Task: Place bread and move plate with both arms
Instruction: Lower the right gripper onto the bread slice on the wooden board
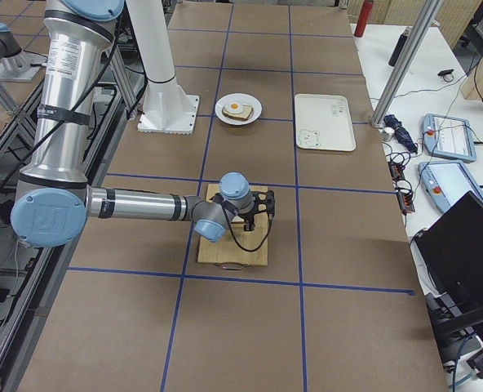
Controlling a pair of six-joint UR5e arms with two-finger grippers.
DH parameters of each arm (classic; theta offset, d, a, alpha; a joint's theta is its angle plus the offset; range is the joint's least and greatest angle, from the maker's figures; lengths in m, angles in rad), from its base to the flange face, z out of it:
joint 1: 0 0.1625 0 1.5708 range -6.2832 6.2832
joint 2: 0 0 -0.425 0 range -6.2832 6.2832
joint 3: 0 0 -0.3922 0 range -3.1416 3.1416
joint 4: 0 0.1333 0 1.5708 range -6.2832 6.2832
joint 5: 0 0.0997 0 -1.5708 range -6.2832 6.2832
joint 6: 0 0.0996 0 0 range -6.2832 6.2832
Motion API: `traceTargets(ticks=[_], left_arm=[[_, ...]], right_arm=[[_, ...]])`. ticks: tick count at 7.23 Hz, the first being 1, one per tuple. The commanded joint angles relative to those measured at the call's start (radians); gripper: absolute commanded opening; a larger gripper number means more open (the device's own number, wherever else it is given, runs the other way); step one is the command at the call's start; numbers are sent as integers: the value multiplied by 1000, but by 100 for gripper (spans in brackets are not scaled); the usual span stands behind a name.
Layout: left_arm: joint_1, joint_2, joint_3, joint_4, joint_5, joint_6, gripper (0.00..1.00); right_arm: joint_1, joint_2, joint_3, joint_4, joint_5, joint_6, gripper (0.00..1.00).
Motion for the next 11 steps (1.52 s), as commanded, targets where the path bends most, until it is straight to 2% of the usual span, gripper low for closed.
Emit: traceTargets(ticks=[1, 2, 5, 8, 9, 11], left_arm=[[0, 0, 1, 0, 0, 1, 98], [0, 0, 3, 0, 0, 1, 98], [0, 0, 3, 0, 0, -2, 98], [2, 0, 4, 0, 0, -2, 98], [2, 0, 4, 0, 0, -2, 98], [2, 0, 4, 0, 0, -4, 98]], right_arm=[[-18, 2, 1, 0, -3, -1, 37], [-29, 2, 1, 0, -15, -4, 34], [-38, -3, 12, 0, -15, -16, 0], [-34, -14, 32, 0, 0, -21, 0], [-11, -12, 33, 0, 35, -23, 0], [134, -11, 35, 0, 220, -99, 0]])
